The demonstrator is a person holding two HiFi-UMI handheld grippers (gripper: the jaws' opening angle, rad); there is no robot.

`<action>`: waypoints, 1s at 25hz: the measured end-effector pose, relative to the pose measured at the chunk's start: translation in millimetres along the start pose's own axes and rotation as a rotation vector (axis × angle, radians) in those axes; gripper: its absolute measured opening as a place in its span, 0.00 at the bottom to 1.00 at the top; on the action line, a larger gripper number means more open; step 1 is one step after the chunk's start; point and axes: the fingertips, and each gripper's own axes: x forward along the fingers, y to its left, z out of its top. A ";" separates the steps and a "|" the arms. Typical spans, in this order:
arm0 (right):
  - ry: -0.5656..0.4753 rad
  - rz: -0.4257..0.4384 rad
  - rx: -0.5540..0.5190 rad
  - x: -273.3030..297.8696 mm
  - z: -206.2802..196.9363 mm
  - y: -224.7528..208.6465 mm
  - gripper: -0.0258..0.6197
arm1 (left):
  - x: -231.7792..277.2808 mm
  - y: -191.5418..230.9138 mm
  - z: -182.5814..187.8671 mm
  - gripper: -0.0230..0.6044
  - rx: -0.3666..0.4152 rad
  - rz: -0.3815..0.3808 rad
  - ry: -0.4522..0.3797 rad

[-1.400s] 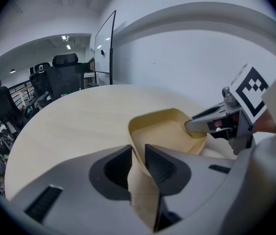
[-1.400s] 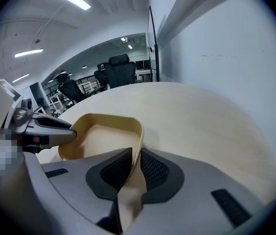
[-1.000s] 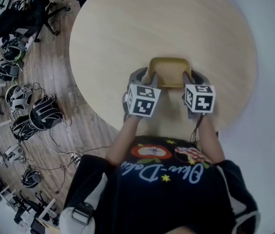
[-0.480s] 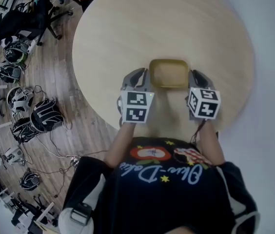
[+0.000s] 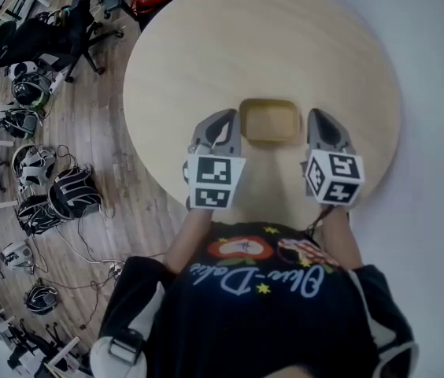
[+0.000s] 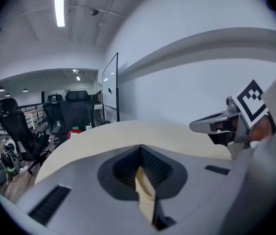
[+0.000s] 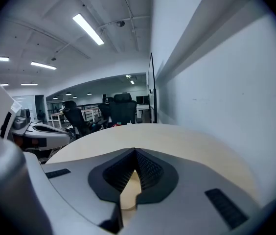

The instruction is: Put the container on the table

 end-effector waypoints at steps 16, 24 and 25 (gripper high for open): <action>-0.100 0.025 -0.032 -38.0 25.7 18.3 0.04 | -32.7 -12.8 15.0 0.04 0.017 0.002 -0.064; -0.098 0.029 -0.031 -43.2 27.8 21.5 0.04 | -36.5 -13.4 12.1 0.04 0.008 0.000 -0.052; -0.096 0.030 -0.029 -43.1 26.4 21.3 0.04 | -36.0 -14.0 10.5 0.04 0.009 0.001 -0.049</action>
